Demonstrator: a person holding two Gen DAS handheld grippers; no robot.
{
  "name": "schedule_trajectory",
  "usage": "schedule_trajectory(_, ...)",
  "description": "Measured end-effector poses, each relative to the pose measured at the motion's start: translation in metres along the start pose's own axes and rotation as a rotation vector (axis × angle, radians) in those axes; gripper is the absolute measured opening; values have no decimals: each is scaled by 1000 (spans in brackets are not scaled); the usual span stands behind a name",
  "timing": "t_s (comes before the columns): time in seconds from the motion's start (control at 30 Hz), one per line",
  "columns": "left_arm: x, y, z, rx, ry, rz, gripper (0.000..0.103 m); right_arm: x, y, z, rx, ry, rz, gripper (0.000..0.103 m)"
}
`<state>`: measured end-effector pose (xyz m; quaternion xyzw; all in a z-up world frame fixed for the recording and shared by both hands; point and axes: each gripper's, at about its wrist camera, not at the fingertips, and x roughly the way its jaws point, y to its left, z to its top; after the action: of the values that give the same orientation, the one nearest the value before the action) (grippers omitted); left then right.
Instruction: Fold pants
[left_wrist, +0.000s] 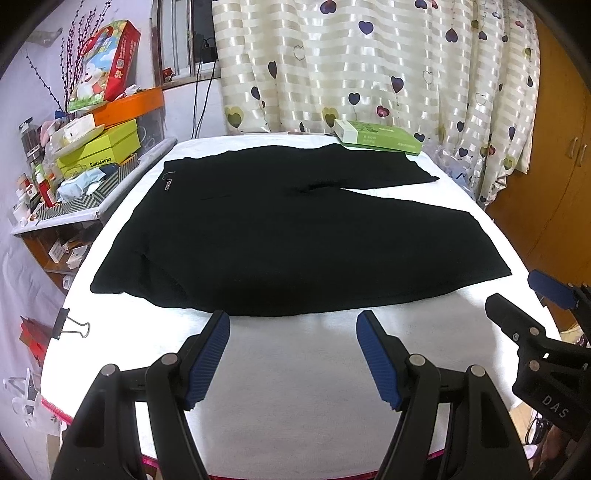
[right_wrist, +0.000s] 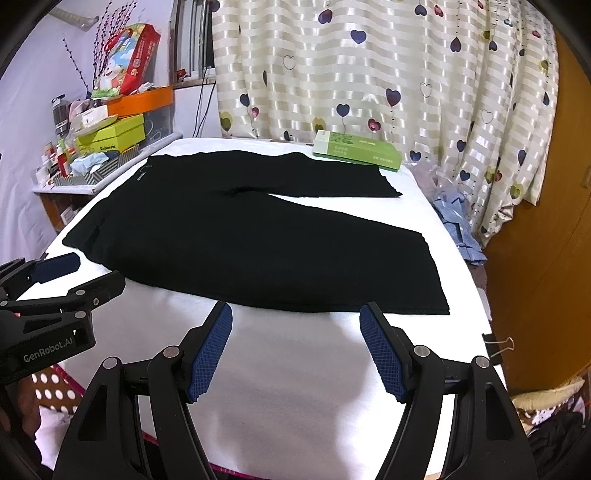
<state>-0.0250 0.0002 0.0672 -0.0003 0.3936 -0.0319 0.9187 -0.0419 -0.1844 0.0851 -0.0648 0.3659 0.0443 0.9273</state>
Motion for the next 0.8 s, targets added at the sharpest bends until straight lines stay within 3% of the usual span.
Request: schedule_trajectory(0.8,41,17,24,-12,49,2,73,50,1,17,-39,66,58,72)
